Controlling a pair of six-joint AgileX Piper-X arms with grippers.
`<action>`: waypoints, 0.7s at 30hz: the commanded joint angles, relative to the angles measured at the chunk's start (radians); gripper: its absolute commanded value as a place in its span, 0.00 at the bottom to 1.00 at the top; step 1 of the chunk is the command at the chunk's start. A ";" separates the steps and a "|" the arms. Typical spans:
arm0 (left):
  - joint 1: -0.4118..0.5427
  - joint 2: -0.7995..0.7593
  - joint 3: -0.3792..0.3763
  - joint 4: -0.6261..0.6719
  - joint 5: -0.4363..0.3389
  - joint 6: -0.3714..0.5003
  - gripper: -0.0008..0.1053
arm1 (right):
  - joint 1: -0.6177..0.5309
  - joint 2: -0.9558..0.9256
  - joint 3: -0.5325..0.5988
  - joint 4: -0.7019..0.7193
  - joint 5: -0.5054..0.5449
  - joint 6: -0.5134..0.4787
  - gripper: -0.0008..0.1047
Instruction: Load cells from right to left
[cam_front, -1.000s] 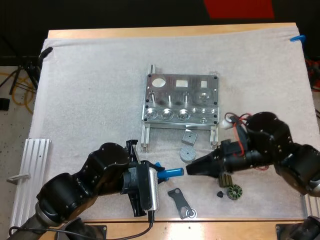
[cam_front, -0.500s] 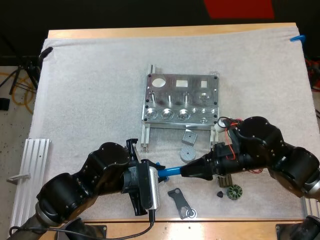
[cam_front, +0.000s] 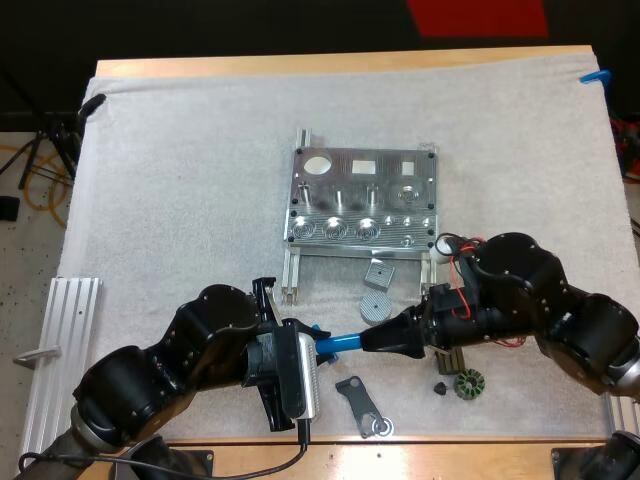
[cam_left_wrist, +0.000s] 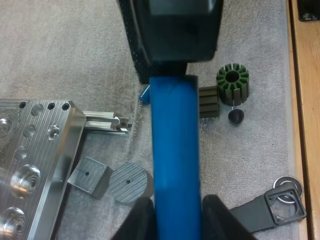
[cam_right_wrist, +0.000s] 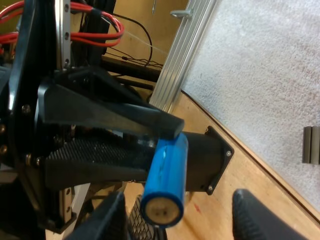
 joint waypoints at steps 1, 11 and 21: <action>-0.004 -0.005 -0.007 -0.018 -0.010 -0.012 0.11 | 0.002 0.009 -0.011 -0.012 -0.009 0.003 0.45; -0.004 -0.005 -0.007 -0.018 -0.010 -0.012 0.11 | 0.003 0.039 -0.011 -0.109 -0.048 0.071 0.45; -0.004 -0.005 -0.007 -0.019 -0.010 -0.012 0.11 | 0.083 0.069 -0.011 -0.109 -0.020 0.071 0.45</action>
